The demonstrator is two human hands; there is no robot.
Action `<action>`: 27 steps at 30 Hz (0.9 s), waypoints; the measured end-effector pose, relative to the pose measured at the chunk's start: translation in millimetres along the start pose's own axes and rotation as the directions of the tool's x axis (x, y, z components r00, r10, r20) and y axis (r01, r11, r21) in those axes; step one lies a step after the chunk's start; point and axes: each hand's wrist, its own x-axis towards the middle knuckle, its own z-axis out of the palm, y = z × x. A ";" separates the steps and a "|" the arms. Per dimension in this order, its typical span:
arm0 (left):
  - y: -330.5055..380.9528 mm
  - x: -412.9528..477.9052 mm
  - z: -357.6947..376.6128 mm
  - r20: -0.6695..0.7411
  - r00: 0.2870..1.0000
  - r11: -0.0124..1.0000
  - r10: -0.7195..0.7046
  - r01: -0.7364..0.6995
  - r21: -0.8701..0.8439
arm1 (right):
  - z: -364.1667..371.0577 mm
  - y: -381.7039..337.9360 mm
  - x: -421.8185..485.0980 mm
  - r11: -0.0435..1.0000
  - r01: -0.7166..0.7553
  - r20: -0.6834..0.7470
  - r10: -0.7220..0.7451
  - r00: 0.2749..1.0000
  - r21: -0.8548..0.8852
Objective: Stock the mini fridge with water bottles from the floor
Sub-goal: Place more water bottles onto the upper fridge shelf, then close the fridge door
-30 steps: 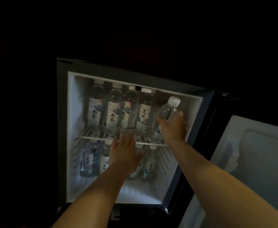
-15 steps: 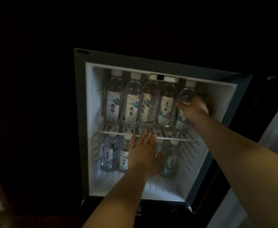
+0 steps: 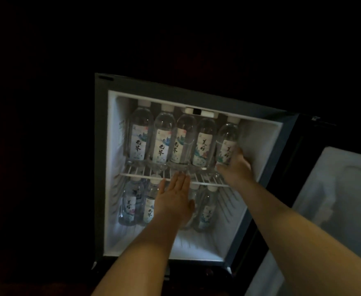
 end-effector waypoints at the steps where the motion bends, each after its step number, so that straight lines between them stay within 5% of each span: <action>1: 0.0 -1.5 -3.6 0.021 1.000 0.999 0.012 -0.011 -0.032 | -1.7 2.4 -6.4 1.000 0.018 -0.001 -0.018 1.000 -0.003; 7: -2.5 -18.3 -52.8 -0.047 0.994 0.970 0.103 -0.111 -0.218 | -18.6 3.8 -45.0 0.993 0.112 0.106 -0.107 0.989 -0.036; 16: 13.0 -53.5 -88.2 0.158 0.966 0.886 0.207 -0.116 -0.449 | -69.0 0.9 -85.5 0.988 0.066 0.445 0.004 0.896 -0.142; 27: 116.4 -53.6 -104.1 0.218 0.897 0.792 0.385 -0.200 -0.577 | -154.2 -4.8 -143.1 0.959 0.198 0.169 -0.164 0.972 -0.205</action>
